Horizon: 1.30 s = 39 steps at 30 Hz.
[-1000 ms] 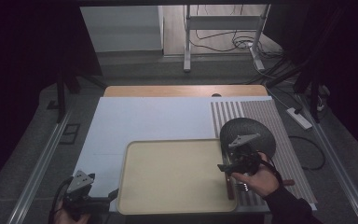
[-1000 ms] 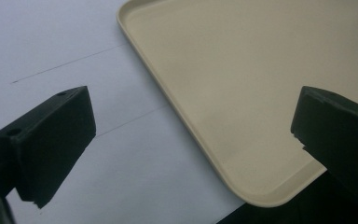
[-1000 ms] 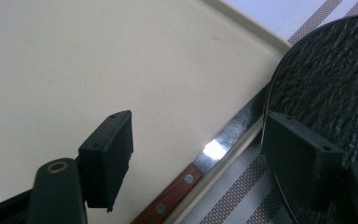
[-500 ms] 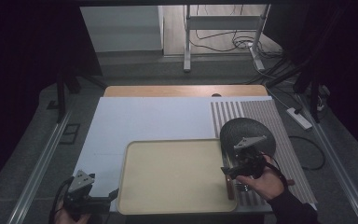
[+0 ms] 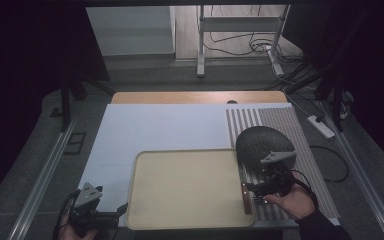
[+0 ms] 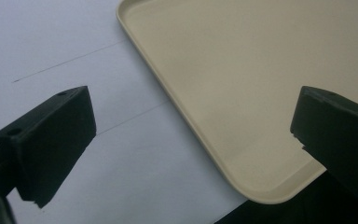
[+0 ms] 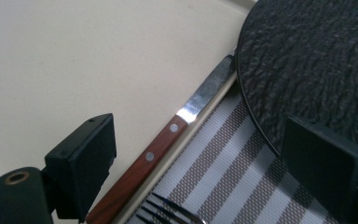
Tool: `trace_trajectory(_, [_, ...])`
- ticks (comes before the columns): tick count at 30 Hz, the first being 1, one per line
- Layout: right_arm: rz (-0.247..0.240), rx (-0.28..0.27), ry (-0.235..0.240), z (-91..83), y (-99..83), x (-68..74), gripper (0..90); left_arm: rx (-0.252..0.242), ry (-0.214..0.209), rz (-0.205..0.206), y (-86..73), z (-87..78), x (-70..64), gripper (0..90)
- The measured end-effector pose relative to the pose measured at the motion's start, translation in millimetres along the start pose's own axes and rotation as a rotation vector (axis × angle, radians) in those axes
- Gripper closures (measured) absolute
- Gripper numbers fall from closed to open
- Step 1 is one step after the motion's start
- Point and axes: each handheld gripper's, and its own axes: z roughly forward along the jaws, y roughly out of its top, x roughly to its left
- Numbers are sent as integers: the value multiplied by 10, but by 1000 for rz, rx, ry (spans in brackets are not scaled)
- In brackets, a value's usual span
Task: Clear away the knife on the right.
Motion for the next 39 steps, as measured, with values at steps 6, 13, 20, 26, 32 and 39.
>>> trace_trajectory(6, [20,-23,-4,-129,-92,-60,112,1,-1,4,1,1,-3,2])
trace_trajectory(13, [24,-32,-23,-250,-214,-105,137,4,-3,9,3,3,-7,4])
trace_trajectory(20, [63,-56,-28,-364,-356,-189,119,5,-2,10,4,7,-10,5])
trace_trajectory(26, [101,-73,-28,-438,-463,-248,105,5,-2,10,5,7,-10,6])
trace_trajectory(32, [145,-104,-23,-536,-565,-307,91,6,-3,10,5,6,-9,6])
trace_trajectory(39, [175,-118,-24,-589,-644,-350,80,4,-3,10,4,6,-9,6])
